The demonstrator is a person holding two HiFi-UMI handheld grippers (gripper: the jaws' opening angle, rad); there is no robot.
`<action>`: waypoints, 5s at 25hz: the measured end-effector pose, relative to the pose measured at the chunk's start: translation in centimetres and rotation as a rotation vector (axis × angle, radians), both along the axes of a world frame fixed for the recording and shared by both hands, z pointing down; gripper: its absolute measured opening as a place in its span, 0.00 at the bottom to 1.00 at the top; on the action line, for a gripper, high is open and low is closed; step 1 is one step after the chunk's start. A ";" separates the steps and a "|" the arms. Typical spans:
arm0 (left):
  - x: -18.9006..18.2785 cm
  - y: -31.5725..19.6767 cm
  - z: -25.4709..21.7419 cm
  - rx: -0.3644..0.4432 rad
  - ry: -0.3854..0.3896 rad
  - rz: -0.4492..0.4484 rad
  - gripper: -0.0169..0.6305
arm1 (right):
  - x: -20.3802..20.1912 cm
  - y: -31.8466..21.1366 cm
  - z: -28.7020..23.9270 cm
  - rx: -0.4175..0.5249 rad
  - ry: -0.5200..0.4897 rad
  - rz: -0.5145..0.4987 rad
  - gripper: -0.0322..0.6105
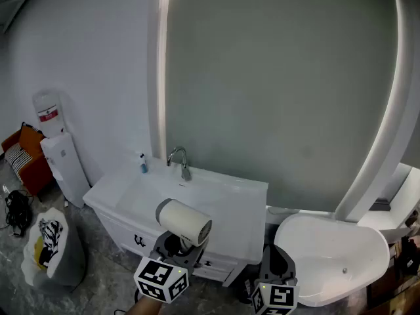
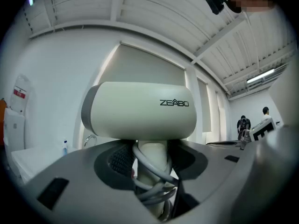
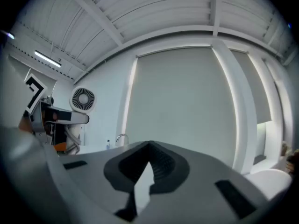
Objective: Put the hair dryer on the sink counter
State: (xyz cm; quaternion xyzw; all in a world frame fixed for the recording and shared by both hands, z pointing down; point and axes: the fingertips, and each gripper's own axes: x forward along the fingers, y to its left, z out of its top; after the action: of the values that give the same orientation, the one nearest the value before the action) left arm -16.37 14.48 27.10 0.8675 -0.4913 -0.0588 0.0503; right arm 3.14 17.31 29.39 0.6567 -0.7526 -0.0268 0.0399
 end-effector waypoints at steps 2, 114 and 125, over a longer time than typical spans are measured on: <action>0.1 -0.1 -0.1 0.000 0.001 0.002 0.35 | 0.0 -0.1 -0.1 0.007 -0.001 -0.002 0.08; 10.9 -32.8 4.0 -0.124 0.011 0.052 0.35 | 8.7 -33.2 2.8 -0.046 -0.042 0.010 0.08; 12.9 -34.1 8.9 -0.223 -0.034 0.046 0.35 | 9.5 -34.7 7.5 -0.138 -0.048 -0.012 0.08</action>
State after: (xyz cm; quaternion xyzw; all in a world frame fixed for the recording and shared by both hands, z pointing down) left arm -3.51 -19.57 36.05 0.8684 -0.4756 0.0123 0.1394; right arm 12.63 -17.37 36.86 0.6485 -0.7572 0.0408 0.0669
